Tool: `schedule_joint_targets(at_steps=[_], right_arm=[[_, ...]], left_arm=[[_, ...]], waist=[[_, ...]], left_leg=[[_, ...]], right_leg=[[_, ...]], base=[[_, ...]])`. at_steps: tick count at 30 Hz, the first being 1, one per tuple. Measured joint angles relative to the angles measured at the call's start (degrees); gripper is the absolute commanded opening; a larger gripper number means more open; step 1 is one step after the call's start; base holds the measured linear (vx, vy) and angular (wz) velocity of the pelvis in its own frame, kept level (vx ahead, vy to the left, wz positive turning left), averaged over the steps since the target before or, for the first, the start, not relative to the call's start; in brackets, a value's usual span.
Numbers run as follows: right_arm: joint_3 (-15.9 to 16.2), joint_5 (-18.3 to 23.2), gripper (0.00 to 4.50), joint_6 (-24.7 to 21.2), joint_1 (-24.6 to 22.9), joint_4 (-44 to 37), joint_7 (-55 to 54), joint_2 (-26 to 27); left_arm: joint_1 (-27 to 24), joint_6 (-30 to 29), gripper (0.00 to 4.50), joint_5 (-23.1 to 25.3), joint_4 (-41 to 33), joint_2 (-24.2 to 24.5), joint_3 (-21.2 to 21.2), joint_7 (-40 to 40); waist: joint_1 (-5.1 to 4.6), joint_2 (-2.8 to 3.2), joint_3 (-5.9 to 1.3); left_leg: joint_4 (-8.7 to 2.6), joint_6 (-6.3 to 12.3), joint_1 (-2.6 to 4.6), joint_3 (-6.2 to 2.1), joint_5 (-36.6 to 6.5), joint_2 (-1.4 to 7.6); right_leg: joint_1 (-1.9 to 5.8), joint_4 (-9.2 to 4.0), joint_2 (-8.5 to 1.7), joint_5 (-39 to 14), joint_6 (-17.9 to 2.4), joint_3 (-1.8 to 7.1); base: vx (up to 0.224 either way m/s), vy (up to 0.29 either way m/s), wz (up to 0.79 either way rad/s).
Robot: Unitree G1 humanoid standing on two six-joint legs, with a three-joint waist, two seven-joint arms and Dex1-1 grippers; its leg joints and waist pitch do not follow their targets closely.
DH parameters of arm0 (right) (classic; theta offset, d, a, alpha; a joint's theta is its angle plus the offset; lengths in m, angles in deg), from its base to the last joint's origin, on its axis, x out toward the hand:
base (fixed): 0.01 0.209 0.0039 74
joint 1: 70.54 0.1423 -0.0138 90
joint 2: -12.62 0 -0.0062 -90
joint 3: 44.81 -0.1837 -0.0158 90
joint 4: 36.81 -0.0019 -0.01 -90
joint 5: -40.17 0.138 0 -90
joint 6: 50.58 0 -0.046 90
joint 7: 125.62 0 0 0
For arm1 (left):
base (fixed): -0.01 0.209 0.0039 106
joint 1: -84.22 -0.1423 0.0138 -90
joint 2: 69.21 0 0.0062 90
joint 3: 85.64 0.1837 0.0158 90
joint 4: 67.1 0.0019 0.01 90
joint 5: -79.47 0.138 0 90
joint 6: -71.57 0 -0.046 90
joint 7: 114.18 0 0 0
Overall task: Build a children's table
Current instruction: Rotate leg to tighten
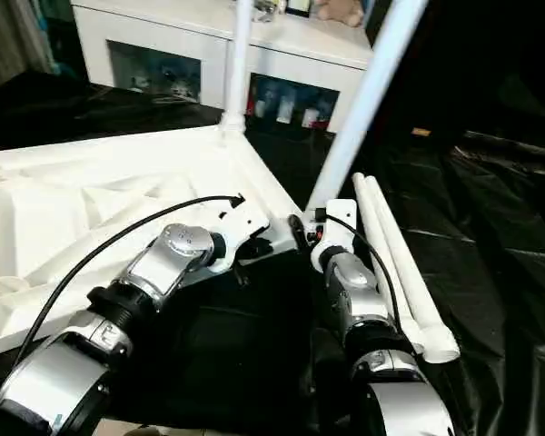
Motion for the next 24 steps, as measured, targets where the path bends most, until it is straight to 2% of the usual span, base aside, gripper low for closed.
schedule_joint_targets(at_steps=[3, 7, 8, 9, 11, 14, 16, 19, 22, 23, 24], right_arm=[[0.4, -0.2, 3.87, 0.5, -0.6, -1.1, 0.0, -0.3], [0.9, -0.6, 3.87, 0.2, -5.7, -8.9, 2.6, -3.2], [1.2, -0.6, 3.87, -0.2, -7.5, -11.9, 3.8, -3.9], [1.3, -0.5, 3.87, -1.0, -9.1, -14.5, 5.0, -4.6], [2.0, -0.2, 3.87, -2.4, -12.1, -19.3, 7.3, -5.7], [3.2, 1.4, 3.87, -4.9, -16.7, -27.0, 11.2, -7.1], [4.2, 3.2, 3.87, -6.7, -19.4, -32.3, 13.9, -7.8], [5.4, 5.7, 3.87, -9.0, -21.8, -38.8, 17.4, -8.8], [5.9, 6.5, 3.87, -10.5, -22.4, -41.2, 19.2, -8.9], [6.4, 6.5, 3.87, -10.9, -22.5, -41.4, 19.7, -8.9], [7.3, 6.3, 3.87, -11.3, -22.6, -41.5, 19.9, -8.8]], left_arm=[[0.2, 1.2, 0.0, 0.3, 0.7, -0.1, 0.0, 0.0], [0.4, 4.5, 0.0, 0.4, 2.1, -0.6, -0.1, 0.7], [0.3, 5.1, 0.27, 0.4, 2.4, -0.8, -0.2, 1.2], [0.4, 5.7, 0.27, 0.3, 2.8, -0.9, -0.7, 1.6], [-0.2, 7.2, 0.55, -1.9, 3.2, -1.3, -3.2, 1.8], [-0.9, 8.1, 0.72, -4.9, 1.5, -1.6, -6.1, 2.0], [-1.0, 7.9, 0.97, -6.5, -1.5, -0.4, -8.6, 3.1], [-0.8, 6.8, 1.07, -7.7, -6.8, 3.6, -12.7, 5.9], [-0.4, 5.9, 1.23, -7.5, -8.5, 8.4, -15.7, 8.9], [-0.5, 5.5, 1.41, -7.2, -8.8, 10.0, -16.3, 9.8], [-0.7, 4.6, 1.46, -6.5, -8.9, 12.9, -17.1, 11.1]], waist=[[0.09, 0.1, 0.03], [0.5, 0.34, 0.07], [0.53, 0.38, 0.08], [0.42, 0.42, 0.07], [0.45, 0.37, 0.14], [0.6, 0.32, 0.23], [0.4, 0.34, 0.27], [-0.12, 0.25, 0.44], [-0.13, 0.27, 0.46], [-0.12, 0.22, 0.49], [-0.18, 0.15, 0.55]], left_leg=[[-0.07, 0.0, 0.01, 0.0, 0.0, 0.0], [-0.25, 0.0, 0.02, 0.01, 0.0, -0.02], [-0.31, 0.0, -0.01, 0.02, 0.0, -0.03], [-0.34, 0.01, -0.02, 0.03, 0.0, -0.04], [-0.37, 0.01, -0.11, 0.03, 0.0, -0.02], [-0.35, 0.05, -0.62, 0.03, 0.0, 0.02], [-0.25, 0.52, -0.91, 0.03, 0.3, 0.07], [-0.25, 0.61, -0.93, 0.04, 0.2, 0.16], [-0.26, 0.58, -0.91, 0.04, 0.2, 0.18], [-0.26, 0.56, -0.91, 0.04, 0.2, 0.18], [-0.25, 0.47, -0.91, 0.04, 0.2, 0.18]], right_leg=[[-0.01, -0.01, 0.0, 0.0, 0.0, -0.01], [0.14, -0.38, 0.0, 0.1, 0.1, -0.02], [0.14, -0.48, 0.0, 0.1, 0.2, -0.02], [0.1, -0.5, 0.0, 0.1, 0.2, -0.01], [0.02, -0.5, 0.02, 0.1, 0.2, -0.04], [-0.44, -0.52, 0.04, 0.1, 0.2, -0.08], [-0.64, -0.53, 0.09, 0.1, 0.2, -0.1], [-0.71, -0.54, 0.18, 0.1, 0.1, -0.1], [-0.7, -0.55, 0.2, 0.1, 0.1, -0.1], [-0.7, -0.55, 0.2, 0.1, 0.1, -0.1], [-0.7, -0.55, 0.2, 0.1, 0.1, -0.09]], base=[[0.0, 0.0, 0.0], [0.0, 0.0, 0.0], [0.0, 0.0, 0.0], [0.0, 0.0, 0.0], [0.0, 0.0, 0.0], [0.0, 0.0, 0.0], [0.0, 0.0, 0.0], [0.0, 0.0, 0.0], [0.0, 0.0, 0.0], [0.0, 0.0, 0.0], [0.0, 0.0, 0.0]])
